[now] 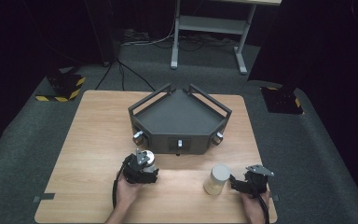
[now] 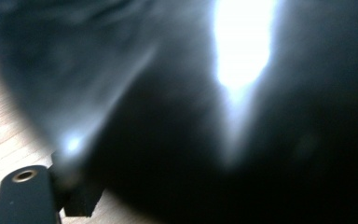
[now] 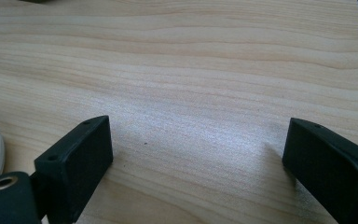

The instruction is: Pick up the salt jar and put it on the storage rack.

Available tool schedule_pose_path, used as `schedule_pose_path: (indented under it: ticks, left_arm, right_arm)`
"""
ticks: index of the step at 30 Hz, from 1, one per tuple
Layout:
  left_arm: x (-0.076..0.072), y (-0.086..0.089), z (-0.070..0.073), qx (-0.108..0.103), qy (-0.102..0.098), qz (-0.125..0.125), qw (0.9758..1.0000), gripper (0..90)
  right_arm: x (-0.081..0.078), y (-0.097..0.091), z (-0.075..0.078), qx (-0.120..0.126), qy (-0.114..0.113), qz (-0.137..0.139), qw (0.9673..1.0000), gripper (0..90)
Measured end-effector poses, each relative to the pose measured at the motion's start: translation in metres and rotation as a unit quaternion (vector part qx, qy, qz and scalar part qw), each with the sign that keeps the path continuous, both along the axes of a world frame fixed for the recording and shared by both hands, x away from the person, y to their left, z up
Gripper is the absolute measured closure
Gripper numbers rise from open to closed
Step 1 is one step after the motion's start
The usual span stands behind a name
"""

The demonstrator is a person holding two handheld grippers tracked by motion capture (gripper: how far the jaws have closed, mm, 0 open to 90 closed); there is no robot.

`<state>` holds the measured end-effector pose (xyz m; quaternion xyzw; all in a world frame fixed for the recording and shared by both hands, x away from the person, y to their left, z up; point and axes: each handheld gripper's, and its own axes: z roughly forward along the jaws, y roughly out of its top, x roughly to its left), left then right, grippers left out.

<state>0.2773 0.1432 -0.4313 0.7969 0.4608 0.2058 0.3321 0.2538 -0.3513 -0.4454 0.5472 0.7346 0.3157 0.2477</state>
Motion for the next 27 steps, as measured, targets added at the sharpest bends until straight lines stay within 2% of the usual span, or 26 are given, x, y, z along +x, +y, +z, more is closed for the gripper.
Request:
schedule_pose_path:
  ticks: [9, 15, 27]
  left_arm:
    - [0.0023, -0.0076, 0.0017, 0.01, 0.0, 0.007, 0.9999, 22.7]
    - [0.0033, -0.0066, 0.0001, 0.005, 0.004, 0.006, 1.0, 29.1]
    - [0.0047, -0.0055, 0.001, 0.006, 0.008, 0.001, 1.0, 29.3]
  right_arm:
    - [0.0, 0.0, 0.0, 0.0, 0.0, 0.0, 1.0, 8.3]
    - [-0.0001, -0.0001, 0.0, 0.0, 0.0, 0.0, 1.0, 8.4]
    - [-0.0001, -0.0001, 0.0, 0.0, 0.0, 0.0, 1.0, 8.4]
